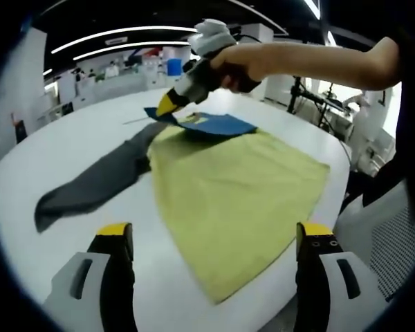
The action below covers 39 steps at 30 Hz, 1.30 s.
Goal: Fold the garment on the visible template until the final outline fits inside the template.
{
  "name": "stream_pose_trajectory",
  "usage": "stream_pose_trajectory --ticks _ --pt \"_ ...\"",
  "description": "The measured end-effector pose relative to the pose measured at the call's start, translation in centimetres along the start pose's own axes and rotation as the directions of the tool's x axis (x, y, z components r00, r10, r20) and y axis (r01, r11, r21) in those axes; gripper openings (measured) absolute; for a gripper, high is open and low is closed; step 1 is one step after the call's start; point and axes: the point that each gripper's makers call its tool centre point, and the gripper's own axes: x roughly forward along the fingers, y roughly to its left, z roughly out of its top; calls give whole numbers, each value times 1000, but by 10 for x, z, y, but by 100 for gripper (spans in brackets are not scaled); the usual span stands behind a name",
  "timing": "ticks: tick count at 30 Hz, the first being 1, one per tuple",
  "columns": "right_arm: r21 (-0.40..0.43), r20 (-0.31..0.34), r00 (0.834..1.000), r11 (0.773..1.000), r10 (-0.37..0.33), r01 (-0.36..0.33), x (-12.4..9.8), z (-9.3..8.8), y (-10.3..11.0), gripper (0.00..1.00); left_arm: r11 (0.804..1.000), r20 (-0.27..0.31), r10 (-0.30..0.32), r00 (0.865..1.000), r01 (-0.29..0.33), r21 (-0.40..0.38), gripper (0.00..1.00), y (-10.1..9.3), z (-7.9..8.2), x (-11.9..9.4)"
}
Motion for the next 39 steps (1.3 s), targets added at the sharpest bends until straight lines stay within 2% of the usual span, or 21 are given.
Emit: stream_pose_trajectory --ticks 5,8,10,12,16,20,22,28,36,39 --pt "13 -51 999 1000 5 -4 11 -17 -1 0 1000 -1 8 1000 -8 -3 95 2 -1 -3" --pt "28 -58 998 999 23 -21 15 -21 3 0 1000 3 11 1000 -11 -4 95 3 0 -5" --pt "59 -45 997 997 56 -53 16 -19 10 0 1000 4 15 1000 -15 -2 95 3 0 -6" --pt "49 -14 997 996 74 -74 14 -13 15 1 1000 6 18 1000 -18 -4 95 4 0 -7" --pt "-5 -15 998 998 59 -59 7 -8 9 13 1000 6 23 1000 -23 -1 95 4 1 -8" --pt "-77 -25 1000 997 19 -21 -5 -8 -6 25 1000 14 26 1000 -26 5 97 4 5 -7" --pt "-83 -22 1000 996 13 -14 -11 -8 -11 33 999 17 32 999 -32 13 99 5 7 -6" --pt "-82 -17 1000 997 -4 2 -31 -11 -29 49 999 17 37 999 -37 25 99 5 10 -4" --pt "-81 -24 1000 997 9 -11 -61 -23 -50 61 998 27 47 999 -47 32 99 5 14 -5" --pt "-79 -30 1000 997 7 -9 -72 -31 -59 60 998 27 50 998 -50 33 99 4 15 -6"
